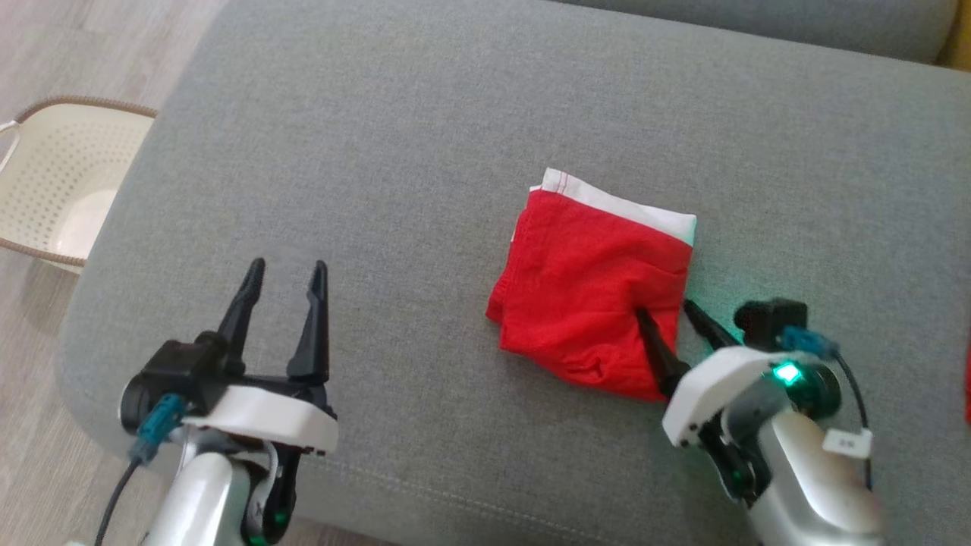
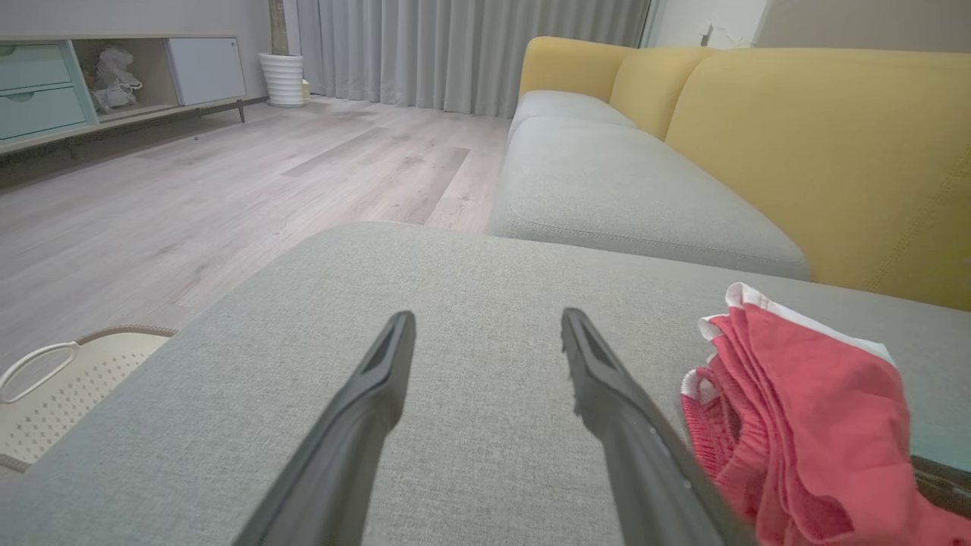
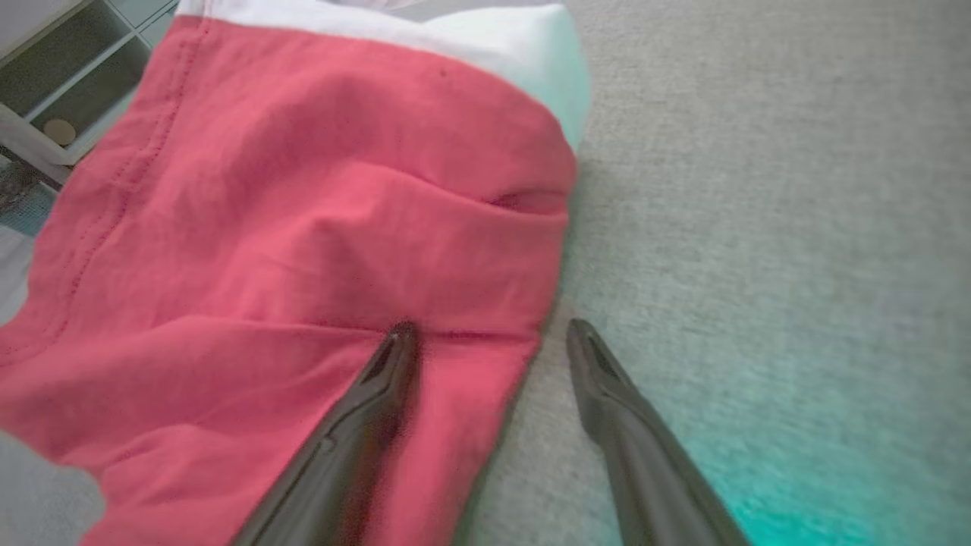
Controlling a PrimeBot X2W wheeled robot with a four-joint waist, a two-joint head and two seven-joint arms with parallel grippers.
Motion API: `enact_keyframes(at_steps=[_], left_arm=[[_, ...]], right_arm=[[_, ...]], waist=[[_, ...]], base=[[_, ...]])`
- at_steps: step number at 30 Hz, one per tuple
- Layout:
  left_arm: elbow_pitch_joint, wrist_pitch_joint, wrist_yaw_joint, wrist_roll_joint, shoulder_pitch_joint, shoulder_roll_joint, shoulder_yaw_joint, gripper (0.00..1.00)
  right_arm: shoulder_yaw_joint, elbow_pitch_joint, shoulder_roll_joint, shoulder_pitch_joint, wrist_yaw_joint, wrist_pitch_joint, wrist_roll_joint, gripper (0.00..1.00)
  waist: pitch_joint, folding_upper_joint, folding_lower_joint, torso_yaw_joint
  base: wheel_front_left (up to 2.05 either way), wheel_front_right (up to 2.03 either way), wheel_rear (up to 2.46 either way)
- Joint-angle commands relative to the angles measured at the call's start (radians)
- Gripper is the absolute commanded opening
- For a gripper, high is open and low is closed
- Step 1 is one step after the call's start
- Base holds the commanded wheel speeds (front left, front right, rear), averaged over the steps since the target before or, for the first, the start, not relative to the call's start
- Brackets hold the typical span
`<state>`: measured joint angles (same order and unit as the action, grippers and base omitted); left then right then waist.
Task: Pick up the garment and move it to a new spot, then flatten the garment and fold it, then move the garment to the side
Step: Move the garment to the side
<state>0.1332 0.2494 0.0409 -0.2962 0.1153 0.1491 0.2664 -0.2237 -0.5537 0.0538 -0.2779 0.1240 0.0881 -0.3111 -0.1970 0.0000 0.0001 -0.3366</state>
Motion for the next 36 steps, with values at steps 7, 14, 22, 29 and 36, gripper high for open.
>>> enact_keyframes(at_steps=[7, 14, 22, 29, 36], left_arm=[[-0.039, 0.012, -0.018, 0.03, 0.045, -0.001, -0.072, 1.0], [-0.062, 0.012, -0.028, 0.049, 0.037, 0.003, -0.108, 1.0], [-0.097, 0.012, -0.04, 0.065, 0.037, 0.017, -0.136, 1.0], [-0.108, 0.012, -0.058, 0.077, 0.074, 0.024, -0.13, 1.0], [-0.117, 0.012, -0.069, 0.084, 0.113, 0.028, -0.123, 1.0]], right_arm=[[-0.113, -0.044, -0.004, -0.039, 0.007, 0.014, -0.022, 0.0], [-0.152, 0.016, -0.004, -0.083, 0.007, 0.023, 0.039, 0.0], [-0.125, 0.208, 0.039, -0.058, 0.007, 0.101, 0.13, 0.0], [-0.064, 0.387, 0.153, -0.039, 0.007, 0.206, 0.151, 0.0], [-0.002, 0.535, 0.31, -0.067, 0.007, 0.321, 0.158, 0.0]], waist=[[-0.004, 0.0, -0.0001, 0.047], [-0.014, 0.0, -0.0001, 0.169], [-0.045, 0.0, -0.0001, 0.363], [-0.094, 0.0, -0.0001, 0.469], [-0.159, 0.0, -0.0001, 0.505]], base=[[0.0, 0.0, 0.0], [0.0, 0.0, 0.0], [0.0, 0.0, 0.0], [0.0, 0.0, 0.0], [0.0, 0.0, 0.0]])
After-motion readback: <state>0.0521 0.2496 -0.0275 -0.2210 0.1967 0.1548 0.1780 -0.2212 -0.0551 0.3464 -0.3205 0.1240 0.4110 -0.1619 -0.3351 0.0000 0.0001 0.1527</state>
